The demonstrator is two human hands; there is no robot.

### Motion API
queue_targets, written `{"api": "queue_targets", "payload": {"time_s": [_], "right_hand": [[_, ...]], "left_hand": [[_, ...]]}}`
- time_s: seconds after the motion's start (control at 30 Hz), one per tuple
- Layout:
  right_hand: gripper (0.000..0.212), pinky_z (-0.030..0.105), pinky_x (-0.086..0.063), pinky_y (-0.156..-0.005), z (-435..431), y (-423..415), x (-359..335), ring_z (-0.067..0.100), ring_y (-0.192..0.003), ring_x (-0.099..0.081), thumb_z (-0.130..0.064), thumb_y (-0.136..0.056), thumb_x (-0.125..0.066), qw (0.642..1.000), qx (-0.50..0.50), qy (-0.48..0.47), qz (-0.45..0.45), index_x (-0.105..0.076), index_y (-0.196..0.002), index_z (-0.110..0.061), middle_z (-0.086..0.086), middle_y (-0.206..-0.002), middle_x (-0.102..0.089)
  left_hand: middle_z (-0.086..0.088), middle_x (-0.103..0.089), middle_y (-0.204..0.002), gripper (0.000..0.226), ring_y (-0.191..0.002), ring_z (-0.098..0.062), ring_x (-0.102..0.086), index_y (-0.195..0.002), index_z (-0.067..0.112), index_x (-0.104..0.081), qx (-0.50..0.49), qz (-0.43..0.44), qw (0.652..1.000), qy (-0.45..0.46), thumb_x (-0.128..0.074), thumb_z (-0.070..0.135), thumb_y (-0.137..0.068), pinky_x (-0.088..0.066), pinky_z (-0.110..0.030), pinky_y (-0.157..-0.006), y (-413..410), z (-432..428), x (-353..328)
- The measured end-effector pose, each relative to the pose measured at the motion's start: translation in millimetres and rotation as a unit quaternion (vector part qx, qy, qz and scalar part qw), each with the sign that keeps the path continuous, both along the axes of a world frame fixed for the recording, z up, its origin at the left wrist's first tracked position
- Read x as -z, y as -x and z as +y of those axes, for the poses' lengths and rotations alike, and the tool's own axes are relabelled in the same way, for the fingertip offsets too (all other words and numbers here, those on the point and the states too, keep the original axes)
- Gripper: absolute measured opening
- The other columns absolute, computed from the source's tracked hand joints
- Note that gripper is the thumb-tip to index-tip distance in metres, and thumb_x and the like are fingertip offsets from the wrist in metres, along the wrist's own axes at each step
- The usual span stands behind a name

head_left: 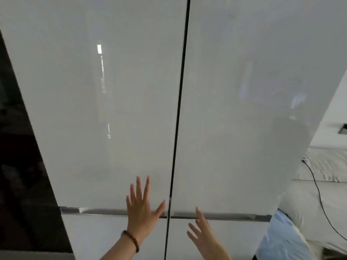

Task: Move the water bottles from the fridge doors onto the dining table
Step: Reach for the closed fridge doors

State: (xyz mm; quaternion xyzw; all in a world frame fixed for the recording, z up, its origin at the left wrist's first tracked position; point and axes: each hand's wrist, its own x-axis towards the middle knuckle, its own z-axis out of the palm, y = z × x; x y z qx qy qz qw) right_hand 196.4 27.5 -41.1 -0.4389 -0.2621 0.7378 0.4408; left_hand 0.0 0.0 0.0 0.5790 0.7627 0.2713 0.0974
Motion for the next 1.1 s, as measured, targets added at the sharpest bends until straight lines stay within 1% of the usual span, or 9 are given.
{"api": "queue_targets", "payload": {"time_s": [0.1, 0.23, 0.4, 0.47, 0.53, 0.73, 0.83, 0.97, 1.1], "right_hand": [[0.152, 0.041, -0.038, -0.101, 15, 14, 6, 0.03, -0.139, -0.031, -0.063, -0.016, -0.086, 0.999, -0.027, -0.018, 0.002, -0.021, -0.148, -0.025, 0.001, -0.153, -0.023], [0.103, 0.04, -0.039, -0.1, 42, 30, 30, 0.026, -0.134, -0.038, -0.05, -0.061, -0.073, 0.999, -0.038, 0.015, 0.01, -0.023, -0.146, -0.02, 0.008, -0.139, -0.038], [0.099, 0.04, -0.043, -0.101, 67, 47, 37, 0.041, -0.121, -0.05, -0.064, -0.039, -0.081, 0.999, -0.042, 0.011, -0.001, -0.056, -0.121, -0.014, 0.028, -0.125, -0.054], [0.09, 0.04, -0.037, -0.107, 74, 53, 41, 0.04, -0.115, -0.055, -0.063, -0.051, -0.076, 0.999, -0.034, 0.014, 0.007, -0.053, -0.126, -0.02, 0.025, -0.127, -0.055], [0.077, 0.033, -0.041, -0.102, 78, 58, 47, 0.034, -0.132, -0.041, -0.062, -0.059, -0.069, 0.999, -0.021, 0.032, 0.029, -0.038, -0.123, -0.032, 0.025, -0.146, -0.034], [0.075, 0.03, -0.047, -0.09, 73, 59, 50, 0.029, -0.113, -0.057, -0.065, -0.057, -0.072, 0.998, 0.007, 0.059, 0.0, -0.044, -0.114, -0.025, 0.023, -0.137, -0.046], [0.113, 0.034, -0.048, -0.093, 69, 59, 45, 0.017, -0.083, -0.051, -0.074, -0.028, -0.075, 0.998, 0.015, 0.058, -0.001, -0.045, -0.123, -0.021, 0.013, -0.113, -0.051], [0.124, 0.035, -0.048, -0.092, 59, 62, 37, 0.019, -0.113, -0.05, -0.074, -0.025, -0.075, 0.998, 0.029, 0.048, 0.0, -0.04, -0.132, -0.023, 0.006, -0.129, -0.046], [0.11, 0.036, -0.049, -0.089, 29, 60, 34, 0.019, -0.114, -0.047, -0.065, -0.052, -0.077, 0.997, 0.054, 0.052, -0.026, -0.029, -0.14, -0.02, 0.0, -0.137, -0.039]], "left_hand": [[0.005, 0.045, -0.143, 0.108, -0.136, -0.023, 0.029, -0.134, 0.041, 0.035, -0.011, 0.021, 0.999, 0.027, 0.009, 0.096, -0.045, 0.006, -0.053, -0.114, -9, 19, 16], [0.007, 0.051, -0.139, 0.11, -0.136, -0.028, 0.034, -0.133, 0.041, 0.038, -0.019, -0.021, 0.999, 0.024, -0.006, 0.097, -0.05, 0.01, -0.053, -0.113, -14, 36, 38], [0.009, 0.054, -0.136, 0.11, -0.135, -0.025, 0.038, -0.129, 0.044, 0.041, -0.024, -0.019, 1.0, 0.0, -0.012, 0.097, -0.05, 0.01, -0.05, -0.114, -16, 43, 49], [0.01, 0.055, -0.134, 0.108, -0.134, -0.024, 0.039, -0.128, 0.044, 0.042, -0.025, -0.004, 1.0, 0.004, -0.014, 0.096, -0.051, 0.009, -0.05, -0.114, -15, 43, 50], [0.011, 0.055, -0.132, 0.107, -0.135, -0.023, 0.038, -0.127, 0.046, 0.042, -0.021, 0.002, 1.0, 0.01, -0.015, 0.095, -0.052, 0.008, -0.051, -0.114, -14, 43, 50], [0.014, 0.04, -0.143, 0.099, -0.143, -0.018, 0.021, -0.133, 0.049, 0.031, -0.009, 0.027, 0.999, 0.016, -0.011, 0.093, -0.055, 0.007, -0.049, -0.116, -5, 30, 46], [0.012, 0.02, -0.156, 0.1, -0.146, -0.016, 0.01, -0.143, 0.044, 0.015, -0.033, -0.037, 0.999, -0.008, -0.013, 0.091, -0.058, 0.003, -0.05, -0.117, -6, 18, 46], [0.009, 0.006, -0.159, 0.106, -0.147, -0.016, 0.003, -0.146, 0.04, 0.004, -0.046, -0.094, 0.994, -0.015, -0.012, 0.092, -0.055, 0.0, -0.051, -0.117, -6, 4, 41], [0.01, 0.004, -0.159, 0.11, -0.146, -0.015, 0.001, -0.147, 0.037, 0.0, -0.027, -0.108, 0.993, -0.034, -0.011, 0.094, -0.054, -0.001, -0.05, -0.118, 0, -8, 33]]}}
